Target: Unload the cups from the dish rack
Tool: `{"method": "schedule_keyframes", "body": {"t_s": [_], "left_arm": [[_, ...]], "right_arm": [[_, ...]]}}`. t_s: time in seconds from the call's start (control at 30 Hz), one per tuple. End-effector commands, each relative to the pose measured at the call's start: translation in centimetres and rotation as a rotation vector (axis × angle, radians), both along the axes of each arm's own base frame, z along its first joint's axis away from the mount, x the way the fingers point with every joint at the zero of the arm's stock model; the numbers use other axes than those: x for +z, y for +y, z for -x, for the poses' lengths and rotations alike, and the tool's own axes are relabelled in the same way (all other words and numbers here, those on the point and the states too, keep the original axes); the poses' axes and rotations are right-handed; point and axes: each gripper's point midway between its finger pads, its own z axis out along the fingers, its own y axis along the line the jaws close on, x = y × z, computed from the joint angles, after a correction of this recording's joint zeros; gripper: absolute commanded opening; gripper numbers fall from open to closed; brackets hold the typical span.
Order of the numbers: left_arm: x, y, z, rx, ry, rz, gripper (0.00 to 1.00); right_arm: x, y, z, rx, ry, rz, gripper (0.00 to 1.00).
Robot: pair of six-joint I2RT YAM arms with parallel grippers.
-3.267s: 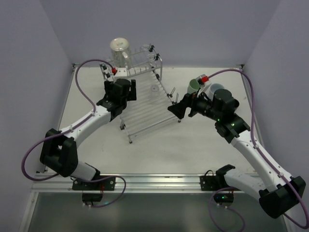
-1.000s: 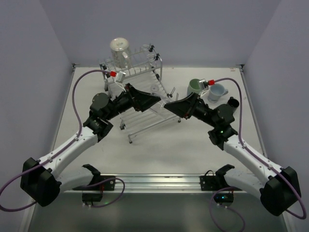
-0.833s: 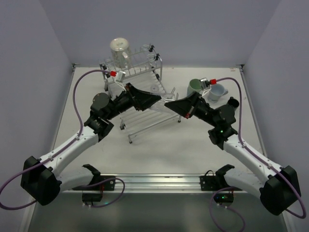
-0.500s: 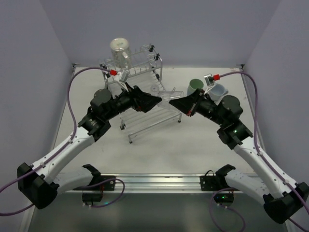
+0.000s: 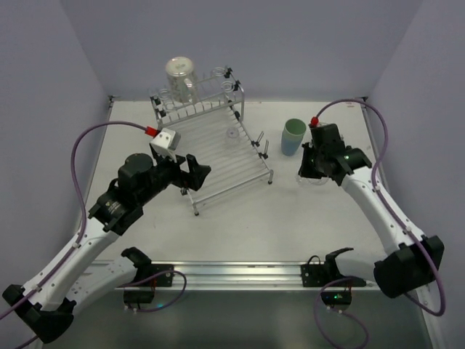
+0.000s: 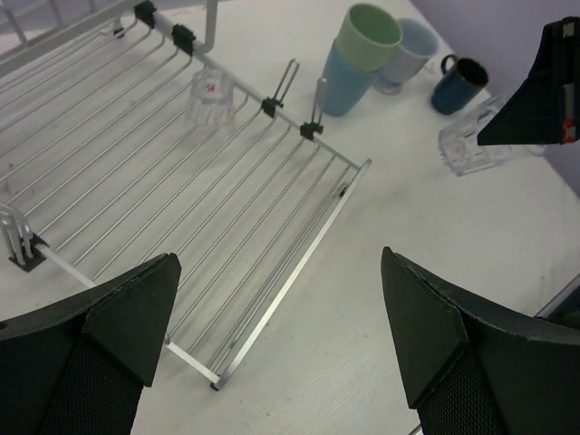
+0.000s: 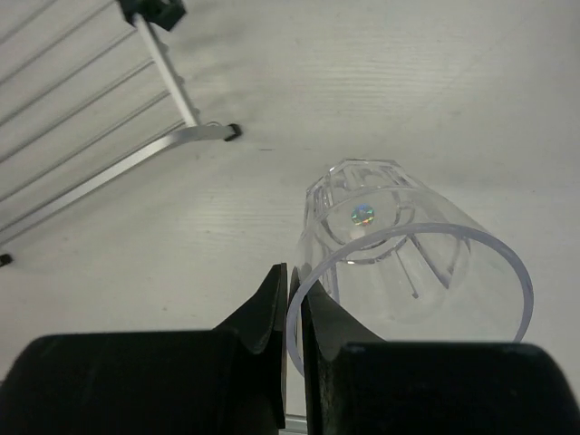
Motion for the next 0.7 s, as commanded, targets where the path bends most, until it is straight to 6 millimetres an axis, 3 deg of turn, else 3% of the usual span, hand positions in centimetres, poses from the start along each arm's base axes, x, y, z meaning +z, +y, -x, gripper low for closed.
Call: {"method": "schedule_keyframes", "body": {"t_s": [0.0, 0.27, 0.43, 0.67], "left_arm": [[-1.7, 1.8, -0.2, 0.059, -0.02, -0.088, 1.0], [-3.7, 1.5, 0.0, 0.036, 0.008, -0.104, 1.0], [-4.3, 1.4, -0.3, 0.041, 0.021, -0.118, 1.0], [-4.9, 1.4, -0.7, 0.049, 0.039, -0.134, 1.0]], "right_arm": [[-1.3, -1.9, -0.8, 0.003, 0.058, 0.097, 0.0], [-5.3, -0.8, -5.2, 0.055, 0.167, 0.136, 0.0], [-7.0, -1.3, -7.4, 0.035, 0.193, 0.206, 0.0], [-8.9, -1.2, -8.6, 0.029, 0.208, 0.223, 0.0]]}}
